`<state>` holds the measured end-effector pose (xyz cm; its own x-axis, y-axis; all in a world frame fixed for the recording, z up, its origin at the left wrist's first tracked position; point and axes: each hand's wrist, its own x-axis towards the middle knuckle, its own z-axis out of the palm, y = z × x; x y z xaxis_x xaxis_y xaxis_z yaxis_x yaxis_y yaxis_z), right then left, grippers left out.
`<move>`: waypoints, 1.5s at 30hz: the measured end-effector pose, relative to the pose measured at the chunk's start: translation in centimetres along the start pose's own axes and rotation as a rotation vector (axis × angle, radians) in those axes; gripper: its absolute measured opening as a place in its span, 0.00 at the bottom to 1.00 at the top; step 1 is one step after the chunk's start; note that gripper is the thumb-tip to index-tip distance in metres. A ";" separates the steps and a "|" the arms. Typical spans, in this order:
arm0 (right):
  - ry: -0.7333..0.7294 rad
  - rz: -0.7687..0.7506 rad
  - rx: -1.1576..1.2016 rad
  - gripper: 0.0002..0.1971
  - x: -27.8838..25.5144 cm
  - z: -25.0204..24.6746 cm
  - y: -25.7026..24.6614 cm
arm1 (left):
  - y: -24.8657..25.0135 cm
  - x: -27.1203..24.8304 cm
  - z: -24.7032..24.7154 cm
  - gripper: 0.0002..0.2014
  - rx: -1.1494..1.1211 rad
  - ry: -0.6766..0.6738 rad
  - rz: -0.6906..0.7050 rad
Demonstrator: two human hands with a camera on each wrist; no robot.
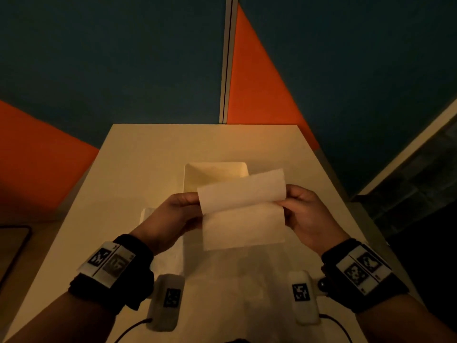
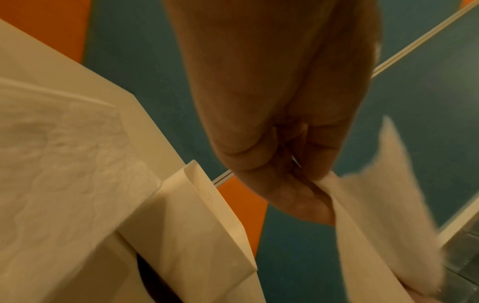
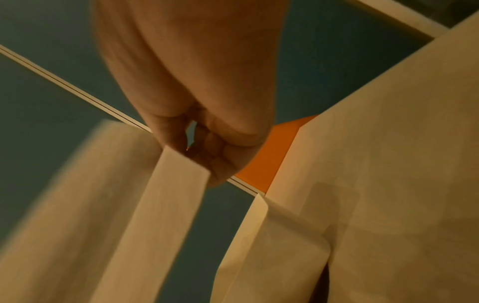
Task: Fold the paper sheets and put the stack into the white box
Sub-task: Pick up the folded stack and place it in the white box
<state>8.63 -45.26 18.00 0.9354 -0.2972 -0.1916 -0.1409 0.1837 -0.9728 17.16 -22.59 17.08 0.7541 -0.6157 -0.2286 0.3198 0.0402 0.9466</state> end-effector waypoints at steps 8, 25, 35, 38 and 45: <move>-0.187 0.002 -0.172 0.28 0.4 -1.1 -1.2 | 1.4 -0.4 -1.2 0.19 0.077 -0.251 -0.045; -0.222 0.169 -0.093 0.15 0.9 0.7 0.0 | -0.1 0.3 1.2 0.15 0.130 -0.013 -0.011; -0.219 0.260 -0.130 0.14 3.2 7.5 3.5 | -2.0 -2.7 -3.3 0.13 0.024 0.240 -0.051; -0.202 0.293 -0.133 0.15 4.3 10.3 4.8 | -2.2 -3.6 -5.1 0.12 0.106 0.367 -0.053; -0.115 0.262 -0.302 0.17 5.4 15.0 8.1 | -3.4 -4.1 -7.9 0.12 0.437 0.581 -0.091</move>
<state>17.40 -31.36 11.05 0.8830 -0.1667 -0.4389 -0.4519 -0.0486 -0.8907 17.51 -14.03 13.01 0.9568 -0.0798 -0.2794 0.2292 -0.3838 0.8945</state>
